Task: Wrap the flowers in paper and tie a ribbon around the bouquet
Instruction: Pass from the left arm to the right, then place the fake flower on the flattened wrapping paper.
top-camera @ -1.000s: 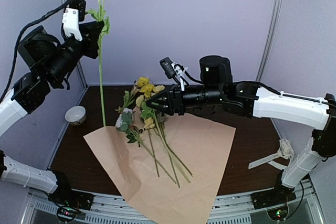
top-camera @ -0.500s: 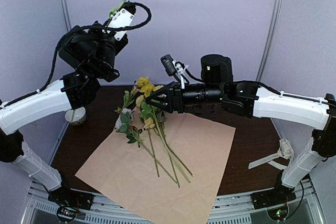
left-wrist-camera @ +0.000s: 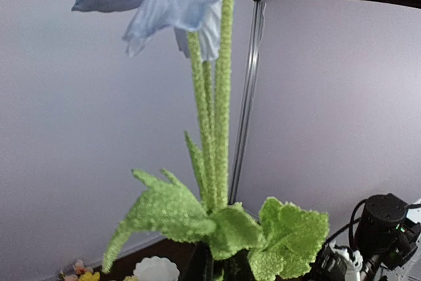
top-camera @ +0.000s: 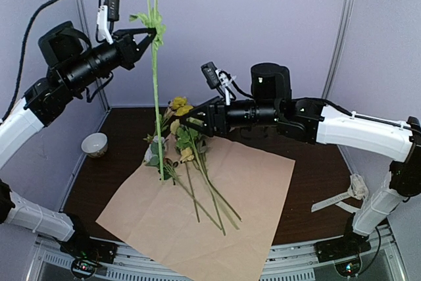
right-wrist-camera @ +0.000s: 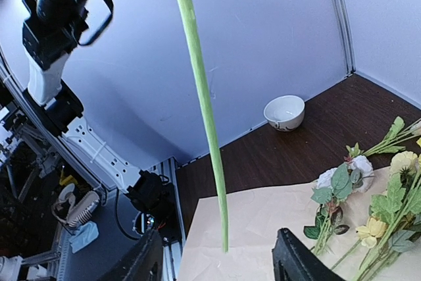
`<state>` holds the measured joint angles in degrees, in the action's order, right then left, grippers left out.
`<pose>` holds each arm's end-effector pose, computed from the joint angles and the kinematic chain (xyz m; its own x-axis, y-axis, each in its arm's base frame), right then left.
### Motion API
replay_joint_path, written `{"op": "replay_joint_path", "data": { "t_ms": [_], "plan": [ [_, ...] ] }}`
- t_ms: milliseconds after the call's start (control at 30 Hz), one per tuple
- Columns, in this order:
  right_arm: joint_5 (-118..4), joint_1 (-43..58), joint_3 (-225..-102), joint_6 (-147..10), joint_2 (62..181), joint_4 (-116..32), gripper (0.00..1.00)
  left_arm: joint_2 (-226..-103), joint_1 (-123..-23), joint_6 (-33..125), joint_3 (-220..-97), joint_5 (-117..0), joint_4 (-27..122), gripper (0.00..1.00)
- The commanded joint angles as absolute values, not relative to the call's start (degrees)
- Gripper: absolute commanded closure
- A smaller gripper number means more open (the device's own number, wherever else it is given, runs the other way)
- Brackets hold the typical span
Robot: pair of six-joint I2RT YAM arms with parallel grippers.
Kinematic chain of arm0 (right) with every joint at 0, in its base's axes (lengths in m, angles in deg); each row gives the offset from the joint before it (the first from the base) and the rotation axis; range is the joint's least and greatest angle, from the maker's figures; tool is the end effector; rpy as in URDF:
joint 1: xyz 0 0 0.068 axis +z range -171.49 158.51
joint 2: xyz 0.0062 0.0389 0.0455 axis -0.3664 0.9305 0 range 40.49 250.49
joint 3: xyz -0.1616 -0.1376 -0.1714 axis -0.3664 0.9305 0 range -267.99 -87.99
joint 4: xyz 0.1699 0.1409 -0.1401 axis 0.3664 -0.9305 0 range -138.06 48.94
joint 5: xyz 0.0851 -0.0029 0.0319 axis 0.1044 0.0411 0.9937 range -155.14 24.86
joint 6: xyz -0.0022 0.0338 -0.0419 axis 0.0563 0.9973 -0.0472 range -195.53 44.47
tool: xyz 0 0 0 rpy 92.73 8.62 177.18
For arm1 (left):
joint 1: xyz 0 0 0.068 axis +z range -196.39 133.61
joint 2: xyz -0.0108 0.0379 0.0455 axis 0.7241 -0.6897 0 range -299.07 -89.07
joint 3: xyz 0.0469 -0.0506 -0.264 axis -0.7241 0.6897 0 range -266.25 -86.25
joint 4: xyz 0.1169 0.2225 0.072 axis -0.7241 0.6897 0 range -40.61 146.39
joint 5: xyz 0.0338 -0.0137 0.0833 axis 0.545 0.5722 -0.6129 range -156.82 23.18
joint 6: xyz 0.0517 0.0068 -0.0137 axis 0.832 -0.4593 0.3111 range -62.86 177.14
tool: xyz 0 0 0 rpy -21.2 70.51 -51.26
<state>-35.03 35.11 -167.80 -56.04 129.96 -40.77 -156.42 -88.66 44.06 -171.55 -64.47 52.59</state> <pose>0.1901 0.3209 0.3784 -0.4162 -0.1072 -0.9029 -0.9078 0.1046 0.4061 0.1758 -0.1618 0.5177 0.0248 -0.3280 -0.9444 0.7257 0.6556 -0.2087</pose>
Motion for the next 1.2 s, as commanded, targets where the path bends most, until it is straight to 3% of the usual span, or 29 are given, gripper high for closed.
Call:
{"op": "replay_joint_path", "data": {
  "t_ms": [0,67,200,333,467,600,667,700,767,800,867,1000,1167],
  "plan": [
    [-34.36,35.32,-173.94,-54.17,131.66,-40.29,0.3,-159.09,-88.75,30.79,-167.09,-52.31,47.91,1.0],
    [-35.0,35.31,-174.65,-53.62,132.43,-39.92,0.13,-159.27,-88.75,30.35,-166.22,-53.34,47.0,1.0],
    [-36.34,35.33,-177.8,-52.37,135.49,-40.95,0.14,-159.54,-88.76,28.88,-164.89,-52.3,44.32,1.0],
    [-35.11,35.22,-181.31,-50.61,138.2,-42.35,0.47,-159.82,-88.76,27.23,-163.52,-51.38,42.04,1.0],
    [-36.98,34.71,-181.49,-48.58,138.49,-41.72,0.61,-160.28,-88.78,24.85,-161.58,-50.09,39.9,1.0],
    [-39.13,33.28,-180.53,-45.74,137.98,-42.1,1.0,-159.86,-88.71,23.9,-159.56,-48.92,38.89,1.0],
    [-41.63,32.28,-179.46,-44.18,137.51,-43.87,1.0,-159.13,-88.63,26.18,-159.77,-52.41,42.69,1.0],
    [-43.05,31.69,-179.68,-43.68,137.75,-46.52,1.0,-159.04,-88.59,27.93,-160.76,-55.55,46.57,0.85],
    [-44.73,29.62,-181.42,-43.2,139.51,-54.09,1.0,-159.3,-88.3,32.56,-163.34,-61.95,55.29,0.37],
    [-44.73,28.63,-182.06,-43.18,140.82,-57.68,1.0,-159.42,-87.96,34.97,-164.31,-65.01,59.17,0.26],
    [-45.06,26.98,-182.62,-43.52,143.65,-63.75,1.0,-159.34,-86.29,38.24,-164.58,-70.45,64.49,0.2],
    [-45.59,25.94,-182.22,-45.16,148.82,-69.99,1.0,-159.71,-76.81,38.66,-160.71,-73.59,69.78,0.21],
    [-52.37,25.97,-184.14,-48.44,153.6,-74.92,1.0,-166.76,-64.74,38.09,-156.2,-72.57,74.51,0.5]
  ]
}}
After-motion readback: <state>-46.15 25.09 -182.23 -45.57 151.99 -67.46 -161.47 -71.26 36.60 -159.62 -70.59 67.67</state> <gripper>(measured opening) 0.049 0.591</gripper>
